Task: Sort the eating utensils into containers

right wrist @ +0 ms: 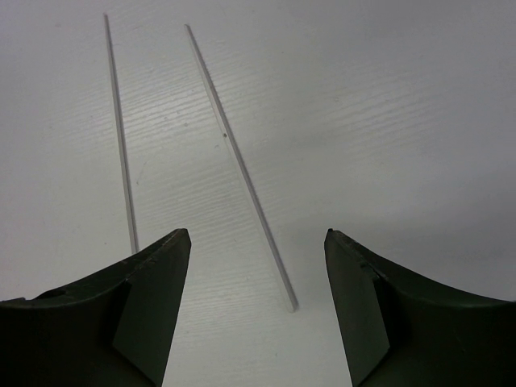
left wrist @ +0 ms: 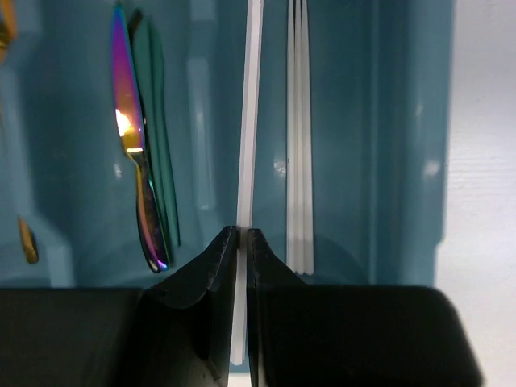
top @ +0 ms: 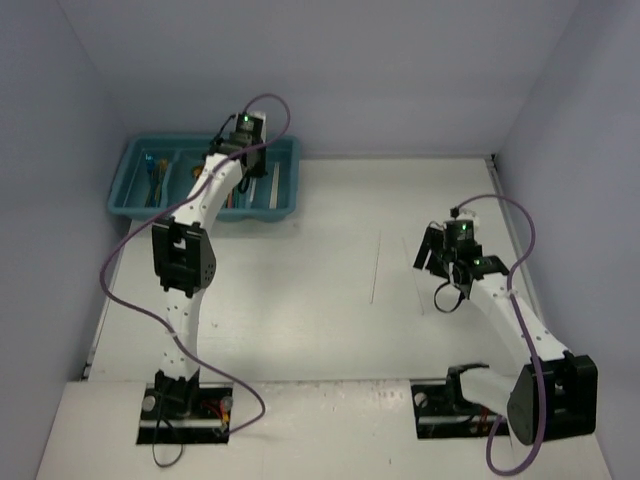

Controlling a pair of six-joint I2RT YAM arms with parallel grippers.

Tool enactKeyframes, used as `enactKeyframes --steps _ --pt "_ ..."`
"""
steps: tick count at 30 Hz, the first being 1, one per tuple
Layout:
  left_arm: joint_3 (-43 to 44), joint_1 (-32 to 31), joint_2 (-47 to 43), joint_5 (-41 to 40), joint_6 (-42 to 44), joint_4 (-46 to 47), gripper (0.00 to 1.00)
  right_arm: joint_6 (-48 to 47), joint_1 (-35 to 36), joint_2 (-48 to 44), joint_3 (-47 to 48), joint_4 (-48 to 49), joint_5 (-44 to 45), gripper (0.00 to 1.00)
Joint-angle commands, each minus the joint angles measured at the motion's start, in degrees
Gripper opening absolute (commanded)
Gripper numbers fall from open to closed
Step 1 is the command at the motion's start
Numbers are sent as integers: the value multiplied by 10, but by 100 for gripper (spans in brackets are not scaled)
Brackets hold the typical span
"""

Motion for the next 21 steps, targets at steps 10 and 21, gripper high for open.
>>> enactKeyframes --steps 10,21 --pt "157 8 81 66 31 -16 20 10 -3 56 5 12 32 64" --pt "-30 4 -140 98 -25 -1 43 11 5 122 8 14 18 64"
